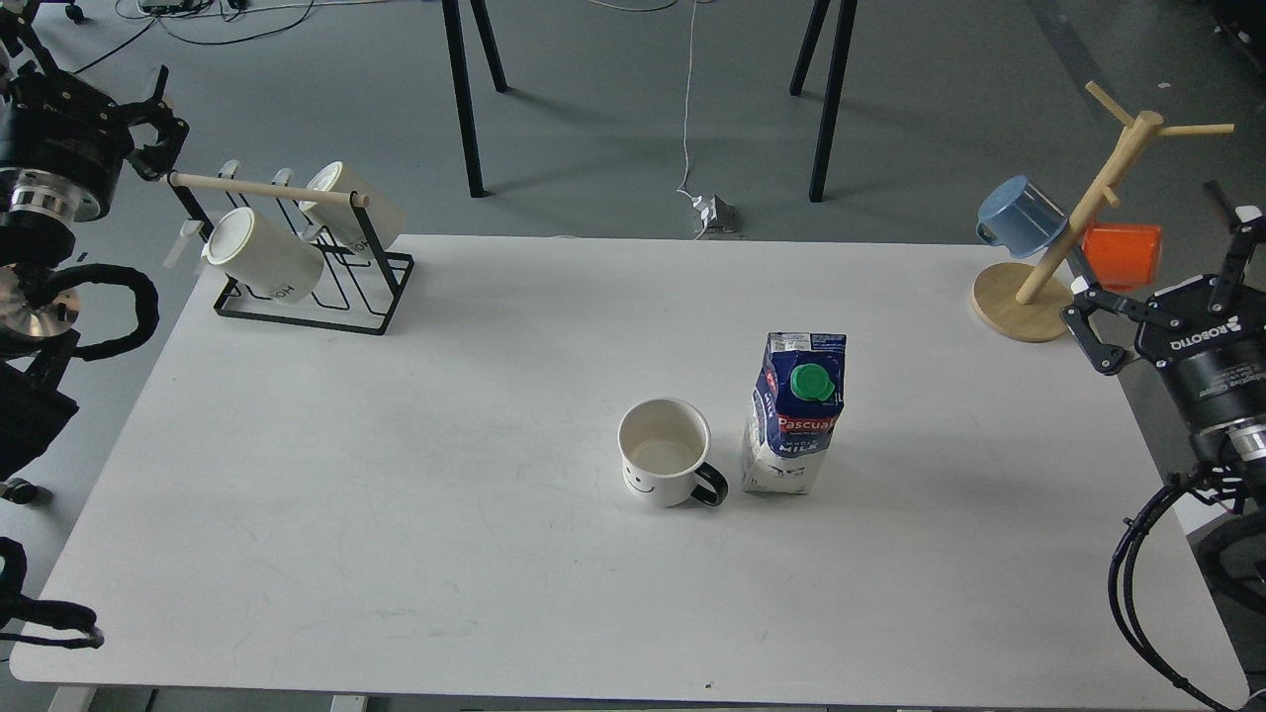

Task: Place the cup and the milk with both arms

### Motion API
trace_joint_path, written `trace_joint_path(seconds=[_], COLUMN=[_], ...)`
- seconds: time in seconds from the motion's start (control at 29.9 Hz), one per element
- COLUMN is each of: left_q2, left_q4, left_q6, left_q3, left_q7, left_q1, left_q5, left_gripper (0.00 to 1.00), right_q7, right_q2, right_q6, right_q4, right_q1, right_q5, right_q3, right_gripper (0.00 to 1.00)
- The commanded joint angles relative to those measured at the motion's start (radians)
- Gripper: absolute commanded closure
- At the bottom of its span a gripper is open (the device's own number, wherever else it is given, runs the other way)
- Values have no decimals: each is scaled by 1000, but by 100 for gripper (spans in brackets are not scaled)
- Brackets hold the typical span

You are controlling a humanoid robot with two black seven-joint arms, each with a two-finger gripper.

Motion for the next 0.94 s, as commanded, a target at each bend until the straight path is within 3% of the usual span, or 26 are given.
trace_joint_path(seconds=[0.0, 0.23, 0.47, 0.57, 0.9], left_q2=[-3, -40, -78, -98, -122], left_q4=[-31, -46, -46, -46, -54], left_q6=[0, 0, 0, 0, 0], left_q3=[0, -2, -2, -3, -3], left_q7=[1, 1, -5, -7, -11], left_q1=[-1, -1, 0, -3, -34], left_q5=[0, 0, -1, -1, -1], left_gripper=[0, 0, 0, 0, 0], right_q7=[0, -26, -165, -167, -159], right_q2=[-2, -1, 24, 57, 79], right_q6=[0, 0, 0, 0, 0], right_q4=[-166, -407, -692, -761, -748], right_q1=[169, 461, 659, 688, 668], right_q5=[0, 0, 1, 36, 84], right_q3=[-6, -59, -90, -88, -124], right_gripper=[8, 10, 9, 6, 1])
